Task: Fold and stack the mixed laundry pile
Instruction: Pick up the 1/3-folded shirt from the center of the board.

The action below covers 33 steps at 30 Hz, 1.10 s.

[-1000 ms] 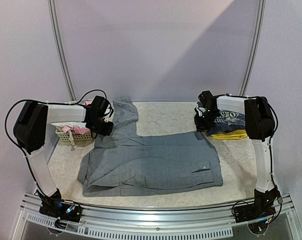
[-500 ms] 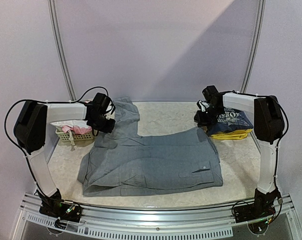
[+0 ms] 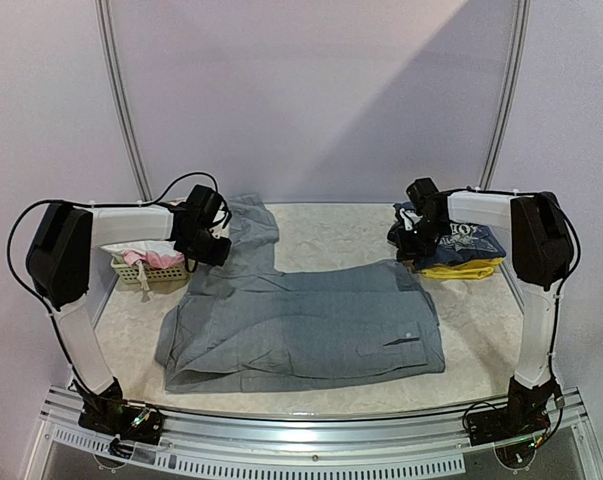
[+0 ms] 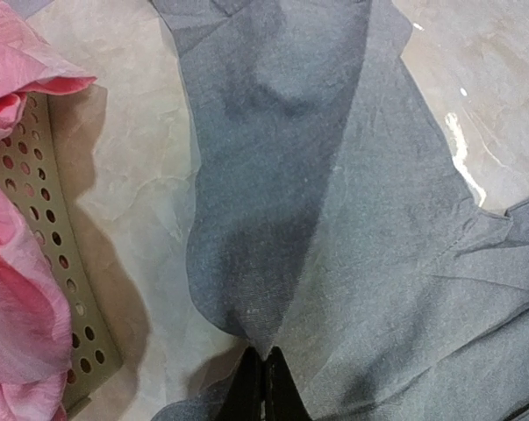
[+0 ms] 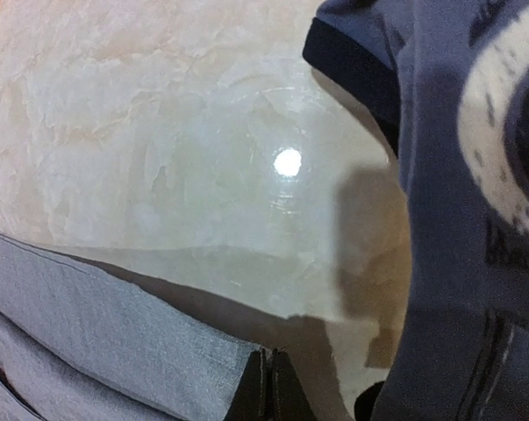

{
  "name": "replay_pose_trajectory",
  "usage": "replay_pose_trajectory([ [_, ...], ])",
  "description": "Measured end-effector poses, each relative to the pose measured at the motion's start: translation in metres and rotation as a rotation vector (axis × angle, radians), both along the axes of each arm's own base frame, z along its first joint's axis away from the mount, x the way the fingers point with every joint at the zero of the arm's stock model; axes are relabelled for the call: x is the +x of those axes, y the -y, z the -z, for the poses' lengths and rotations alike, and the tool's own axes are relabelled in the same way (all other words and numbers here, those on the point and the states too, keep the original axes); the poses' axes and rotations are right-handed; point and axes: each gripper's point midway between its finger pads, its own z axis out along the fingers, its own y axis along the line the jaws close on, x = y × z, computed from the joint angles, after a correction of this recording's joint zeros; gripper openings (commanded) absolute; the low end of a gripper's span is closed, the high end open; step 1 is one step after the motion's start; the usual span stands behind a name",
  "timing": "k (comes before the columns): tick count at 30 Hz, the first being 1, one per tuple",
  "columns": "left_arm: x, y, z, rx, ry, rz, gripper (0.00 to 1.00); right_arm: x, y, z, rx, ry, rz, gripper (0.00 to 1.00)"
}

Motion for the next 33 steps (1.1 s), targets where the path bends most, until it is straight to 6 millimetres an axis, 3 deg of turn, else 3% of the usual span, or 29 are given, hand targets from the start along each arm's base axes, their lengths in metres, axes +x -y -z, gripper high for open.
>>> replay_pose_trajectory([
  [12,-0.016,0.003,-0.031,-0.011,0.066,0.01,0.0,-0.021,0.011,-0.042,0.02,0.092,0.029,0.0],
  [20,-0.031,0.002,-0.056,-0.029,0.121,0.019,0.0,-0.035,0.017,-0.057,0.032,0.13,0.047,0.0],
  [28,-0.03,-0.001,-0.073,-0.029,0.169,0.01,0.0,-0.027,0.016,-0.088,0.065,0.225,0.059,0.0],
  [33,-0.03,0.0,-0.072,-0.03,0.173,0.011,0.0,-0.033,0.018,-0.075,0.062,0.216,0.061,0.0],
])
